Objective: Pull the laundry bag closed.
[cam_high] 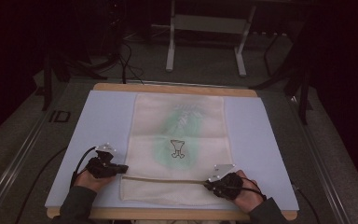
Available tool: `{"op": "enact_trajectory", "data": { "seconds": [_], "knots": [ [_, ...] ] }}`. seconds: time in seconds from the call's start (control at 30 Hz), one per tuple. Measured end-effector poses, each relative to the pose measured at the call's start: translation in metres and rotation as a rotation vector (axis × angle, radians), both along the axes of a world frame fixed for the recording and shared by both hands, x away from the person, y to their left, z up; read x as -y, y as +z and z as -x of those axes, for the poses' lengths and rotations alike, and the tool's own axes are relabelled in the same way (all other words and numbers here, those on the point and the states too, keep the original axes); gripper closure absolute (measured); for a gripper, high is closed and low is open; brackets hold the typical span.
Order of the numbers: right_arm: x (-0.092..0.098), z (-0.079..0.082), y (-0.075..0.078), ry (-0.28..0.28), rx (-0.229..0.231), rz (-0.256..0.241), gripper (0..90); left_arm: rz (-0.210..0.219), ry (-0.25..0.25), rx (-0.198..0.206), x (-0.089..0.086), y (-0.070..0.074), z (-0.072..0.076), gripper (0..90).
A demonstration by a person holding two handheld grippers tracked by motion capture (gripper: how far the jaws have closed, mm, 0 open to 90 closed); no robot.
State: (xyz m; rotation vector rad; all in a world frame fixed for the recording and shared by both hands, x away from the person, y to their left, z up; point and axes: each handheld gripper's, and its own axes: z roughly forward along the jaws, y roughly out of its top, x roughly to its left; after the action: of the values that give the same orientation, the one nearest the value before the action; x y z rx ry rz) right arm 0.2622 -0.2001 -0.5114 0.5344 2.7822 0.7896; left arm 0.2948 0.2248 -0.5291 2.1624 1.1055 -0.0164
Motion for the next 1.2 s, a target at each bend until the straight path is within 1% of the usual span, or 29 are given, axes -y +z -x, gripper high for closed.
{"op": "enact_trajectory", "data": {
  "seconds": [0.47, 0.67, 0.73, 0.8, 0.83, 0.87, 1.07, 1.1, 1.2],
  "knots": [
    [0.016, 0.001, 0.002, -0.036, -0.009, -0.011, 82.2, 0.0, -0.001, -0.001, 0.0, 0.0, 0.0, 89.9],
    [0.021, 0.001, 0.003, -0.037, -0.007, -0.003, 82.2, 0.001, -0.001, -0.001, 0.0, 0.0, 0.0, 89.9],
    [0.022, 0.001, 0.004, -0.04, -0.013, -0.014, 82.1, 0.001, 0.001, 0.0, 0.0, 0.0, 0.0, 89.9],
    [0.024, 0.002, 0.004, -0.039, -0.011, -0.003, 82.2, -0.001, 0.0, 0.0, 0.0, 0.0, 0.0, 89.9],
    [0.025, 0.002, 0.004, -0.042, -0.013, -0.013, 82.1, 0.0, 0.0, -0.001, 0.0, 0.0, 0.0, 89.9],
    [0.026, 0.001, 0.005, -0.044, -0.011, -0.006, 82.1, 0.001, 0.0, -0.002, 0.0, 0.0, 0.0, 89.9],
    [0.034, 0.001, 0.006, -0.059, -0.01, -0.012, 82.1, 0.0, 0.001, 0.0, 0.0, 0.0, 0.0, 89.9],
    [0.035, 0.001, 0.006, -0.059, -0.011, -0.019, 82.2, -0.001, 0.001, 0.0, 0.0, 0.0, 0.0, 89.9],
    [0.038, 0.002, 0.007, -0.063, -0.012, -0.017, 82.1, -0.003, -0.001, 0.0, 0.0, 0.0, 0.0, 89.9]
  ]
}}
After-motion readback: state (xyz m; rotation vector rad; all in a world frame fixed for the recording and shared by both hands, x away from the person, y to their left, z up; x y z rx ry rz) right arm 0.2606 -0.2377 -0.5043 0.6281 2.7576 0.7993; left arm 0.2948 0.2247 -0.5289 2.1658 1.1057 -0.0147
